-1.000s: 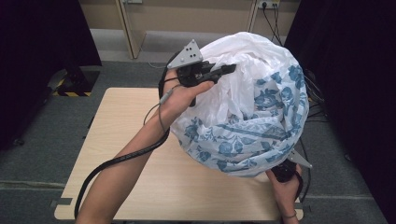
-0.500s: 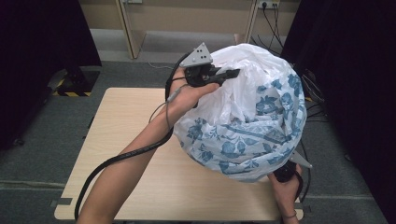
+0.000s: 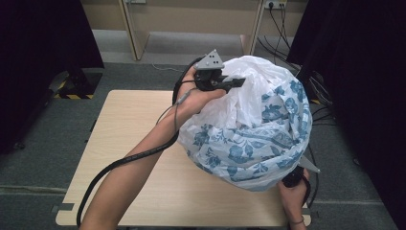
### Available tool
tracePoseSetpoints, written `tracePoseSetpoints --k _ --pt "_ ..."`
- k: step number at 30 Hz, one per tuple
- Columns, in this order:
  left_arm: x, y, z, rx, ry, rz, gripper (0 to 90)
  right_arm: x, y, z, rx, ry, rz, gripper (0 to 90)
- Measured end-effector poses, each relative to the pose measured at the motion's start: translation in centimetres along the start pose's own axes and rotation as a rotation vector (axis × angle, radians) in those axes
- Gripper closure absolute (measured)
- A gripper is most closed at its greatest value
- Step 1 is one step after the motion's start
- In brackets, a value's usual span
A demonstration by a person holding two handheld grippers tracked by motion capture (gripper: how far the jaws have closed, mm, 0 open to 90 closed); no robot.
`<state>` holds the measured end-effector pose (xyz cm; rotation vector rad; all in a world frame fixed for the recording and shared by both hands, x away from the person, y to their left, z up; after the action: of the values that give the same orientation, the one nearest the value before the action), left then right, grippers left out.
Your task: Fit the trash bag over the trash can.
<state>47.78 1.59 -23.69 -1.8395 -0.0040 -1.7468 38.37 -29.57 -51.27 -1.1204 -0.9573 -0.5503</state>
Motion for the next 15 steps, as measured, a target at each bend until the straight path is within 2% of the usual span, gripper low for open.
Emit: tracePoseSetpoints --k 5,15 --pt "0.08 0.35 -0.1 -0.016 0.011 0.002 88.8 -0.01 -0.01 0.03 0.001 0.003 0.0 27.8" --pt "0.11 0.59 -0.3 -0.023 0.024 0.015 88.0 -0.02 -0.02 0.04 0.001 0.002 -0.001 27.9"
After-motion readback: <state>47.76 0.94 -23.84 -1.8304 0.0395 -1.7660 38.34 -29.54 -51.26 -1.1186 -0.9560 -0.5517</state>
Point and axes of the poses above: each handheld gripper's, and its own axes: y roughly forward along the jaws, x roughly out of its top, z roughly to its left, the point moved 1 cm from there along y, roughly forward along the jaws, and after that the axes turned 11 degrees about z, right-handed, at the moved point
